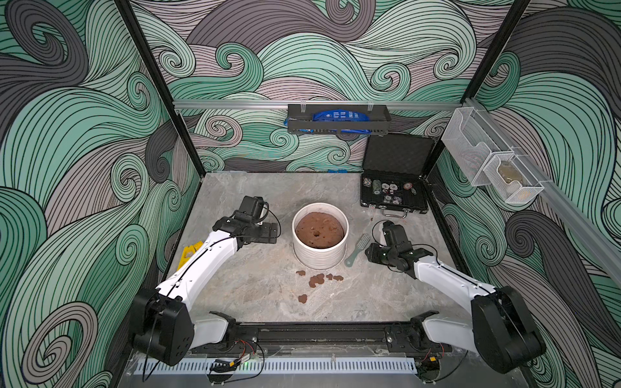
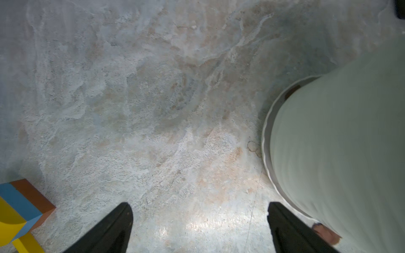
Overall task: Scrub the dried mud off the ceramic pot
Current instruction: Place the brush at the center of the board, then reset both arms
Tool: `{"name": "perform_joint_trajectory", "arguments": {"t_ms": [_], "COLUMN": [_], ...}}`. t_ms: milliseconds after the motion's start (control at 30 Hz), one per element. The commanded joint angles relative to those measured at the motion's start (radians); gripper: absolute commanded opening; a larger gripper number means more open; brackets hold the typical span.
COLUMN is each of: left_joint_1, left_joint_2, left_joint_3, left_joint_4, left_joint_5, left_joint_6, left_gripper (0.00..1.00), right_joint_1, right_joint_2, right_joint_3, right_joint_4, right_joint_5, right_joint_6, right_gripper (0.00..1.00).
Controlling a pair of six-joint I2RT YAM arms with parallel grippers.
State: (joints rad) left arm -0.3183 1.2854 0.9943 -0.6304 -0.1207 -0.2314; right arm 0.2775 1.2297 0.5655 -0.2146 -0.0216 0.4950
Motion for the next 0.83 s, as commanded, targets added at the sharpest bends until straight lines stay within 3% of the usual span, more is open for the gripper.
{"name": "perform_joint_trajectory", "arguments": {"t_ms": [0, 100, 200, 367, 433, 533, 633, 700, 800], "left_joint_1": [0.020, 0.039, 0.053, 0.083, 0.098, 0.147, 0.198, 0.218, 0.228], "left_joint_2": [0.000, -0.003, -0.008, 0.010, 0.050, 0.071, 0.101, 0.083, 0.092], "left_joint_3": [-0.043, -0.102, -0.160, -0.261, -0.307, -0.286, -0.345, -0.319, -0.316], "left_joint_4": [0.129, 0.273, 0.420, 0.658, 0.781, 0.772, 0.940, 0.858, 0.883], "left_joint_5": [-0.168, -0.291, -0.339, -0.306, -0.313, -0.298, -0.255, -0.225, -0.158], "left_joint_6": [-0.047, -0.036, -0.004, 0.059, 0.103, 0.110, 0.130, 0.111, 0.123], "left_gripper": [0.99, 0.99, 0.99, 0.99, 0.99, 0.99, 0.99, 0.99, 0.99], "right_joint_1": [-0.078, -0.156, -0.179, -0.191, -0.217, -0.236, -0.259, -0.261, -0.263], "right_joint_2": [-0.068, -0.106, -0.088, -0.032, -0.036, -0.008, 0.087, 0.134, 0.185], "right_joint_3": [0.072, 0.106, 0.091, 0.005, -0.072, -0.228, -0.286, -0.314, -0.325], "right_joint_4": [0.021, 0.083, 0.224, 0.487, 0.646, 1.032, 1.252, 1.353, 1.411], "right_joint_5": [-0.005, 0.006, 0.037, 0.183, 0.176, 0.179, 0.168, 0.162, 0.143], "right_joint_6": [-0.060, -0.126, -0.196, -0.280, -0.299, -0.357, -0.374, -0.397, -0.403], "right_gripper": [0.49, 0.67, 0.88, 0.92, 0.98, 0.99, 0.99, 0.99, 0.99]}}
